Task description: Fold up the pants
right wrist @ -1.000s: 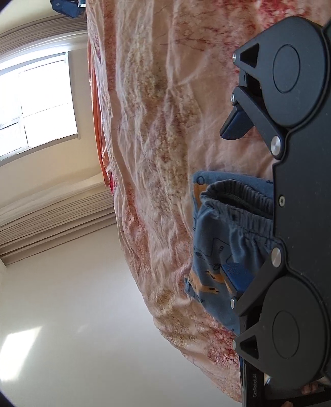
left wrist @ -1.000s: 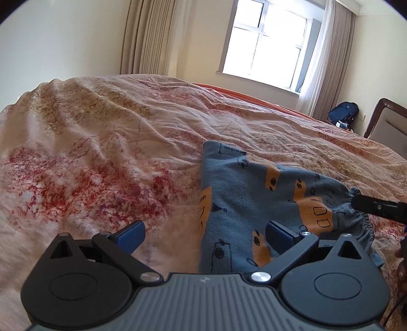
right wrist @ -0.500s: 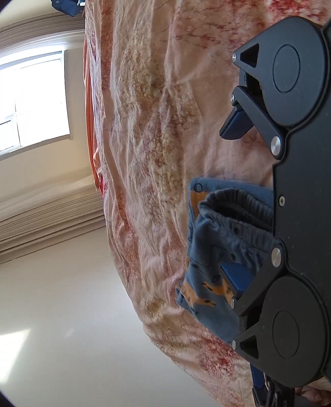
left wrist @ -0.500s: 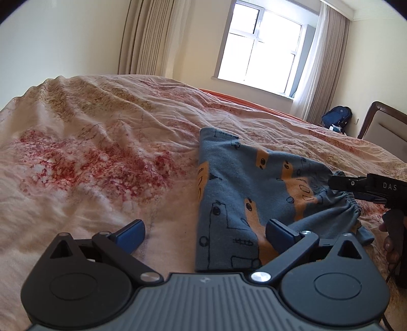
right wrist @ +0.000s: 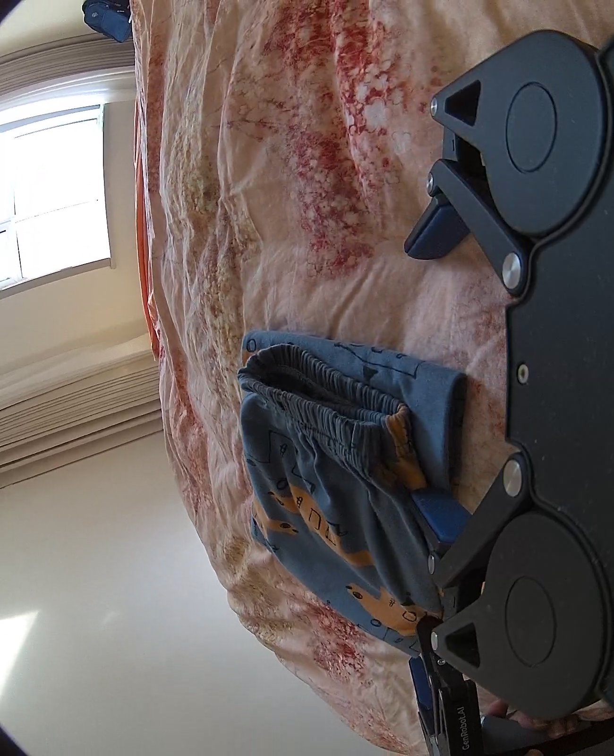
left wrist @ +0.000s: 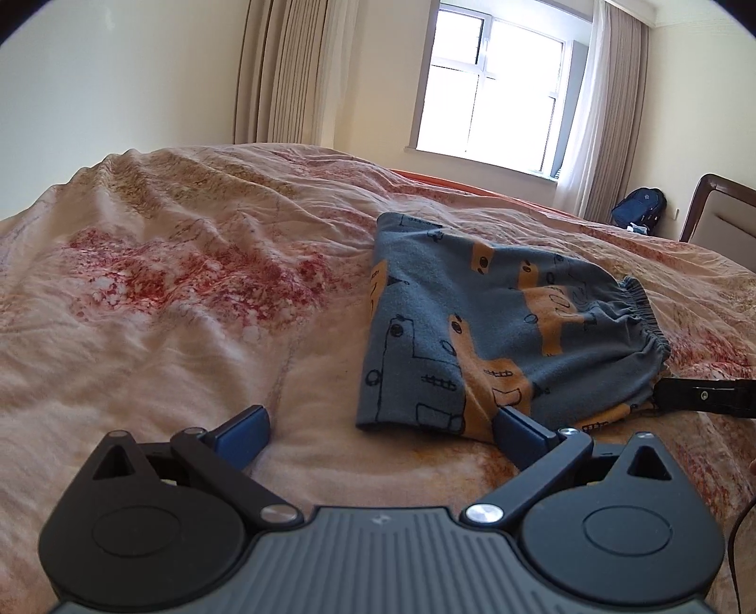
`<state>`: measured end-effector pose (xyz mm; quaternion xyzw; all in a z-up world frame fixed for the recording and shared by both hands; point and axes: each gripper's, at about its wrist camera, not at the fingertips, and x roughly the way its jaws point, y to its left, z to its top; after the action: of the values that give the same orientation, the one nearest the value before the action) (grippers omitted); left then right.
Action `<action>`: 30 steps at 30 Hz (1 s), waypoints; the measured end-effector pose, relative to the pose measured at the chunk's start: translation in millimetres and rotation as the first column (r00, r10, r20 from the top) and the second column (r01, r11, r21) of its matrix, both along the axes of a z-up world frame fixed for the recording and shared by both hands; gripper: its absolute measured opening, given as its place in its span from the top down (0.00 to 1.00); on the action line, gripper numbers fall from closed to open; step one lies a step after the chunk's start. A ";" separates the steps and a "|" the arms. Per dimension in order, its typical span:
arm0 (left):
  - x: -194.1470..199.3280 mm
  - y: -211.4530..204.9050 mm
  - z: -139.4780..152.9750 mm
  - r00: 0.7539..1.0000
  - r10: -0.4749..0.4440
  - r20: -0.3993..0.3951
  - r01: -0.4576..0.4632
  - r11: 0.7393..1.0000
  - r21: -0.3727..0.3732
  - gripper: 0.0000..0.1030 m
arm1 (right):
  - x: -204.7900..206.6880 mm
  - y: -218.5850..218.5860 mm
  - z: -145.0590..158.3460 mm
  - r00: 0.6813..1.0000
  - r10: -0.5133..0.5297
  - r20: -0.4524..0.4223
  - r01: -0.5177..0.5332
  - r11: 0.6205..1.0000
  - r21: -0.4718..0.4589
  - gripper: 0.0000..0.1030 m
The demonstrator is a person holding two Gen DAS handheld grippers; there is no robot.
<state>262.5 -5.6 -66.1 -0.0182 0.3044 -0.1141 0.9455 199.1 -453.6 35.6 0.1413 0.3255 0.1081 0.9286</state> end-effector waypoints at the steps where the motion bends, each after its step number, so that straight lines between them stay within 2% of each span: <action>1: -0.2 -0.1 0.0 1.000 0.000 -0.001 0.000 1.000 0.002 0.01 | 0.4 0.3 0.0 1.000 0.000 -0.001 0.000 1.000 -0.001 0.00; 8: -3.1 1.0 0.4 1.000 -0.002 -0.007 0.002 1.000 0.003 0.00 | -1.5 1.1 1.4 1.000 -0.001 0.013 0.001 1.000 0.002 0.00; 11: -9.5 6.4 5.4 1.000 -0.019 -0.013 0.019 1.000 -0.001 0.00 | -4.5 -5.5 4.9 0.998 0.030 0.054 -0.033 0.997 0.067 0.00; 16: 1.2 20.2 16.0 1.000 -0.025 -0.009 0.024 0.994 -0.105 0.00 | 15.6 -14.4 5.2 0.998 0.025 0.049 -0.033 0.985 0.169 0.00; 20: 28.8 17.8 22.4 1.000 -0.030 0.001 0.029 0.989 -0.146 0.00 | 44.4 -15.4 4.8 0.998 0.046 0.045 -0.056 0.965 0.256 0.00; 24: 58.1 9.9 20.9 0.998 -0.046 -0.050 0.035 0.982 -0.188 0.00 | 64.7 -17.3 -0.5 1.000 0.013 0.012 -0.016 0.939 0.343 0.00; 26: 69.4 6.7 17.3 0.994 -0.038 -0.107 0.014 0.975 -0.221 0.00 | 66.9 -17.4 -1.5 1.000 -0.004 0.005 0.002 0.928 0.374 0.00; 27: 71.7 6.2 16.4 0.992 -0.036 -0.121 0.006 0.972 -0.234 0.01 | 65.5 -16.7 -1.3 1.000 -0.011 0.007 0.008 0.927 0.374 0.02; 30: 69.9 4.4 17.3 0.991 -0.045 -0.123 0.012 0.967 -0.254 0.05 | 60.0 -14.8 -1.1 0.999 -0.033 0.001 0.030 0.935 0.353 0.20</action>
<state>332.4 -1.2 -48.8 -0.1413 0.3474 -0.1642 0.9123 259.0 -468.4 34.5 0.3105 0.2953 0.1504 0.8909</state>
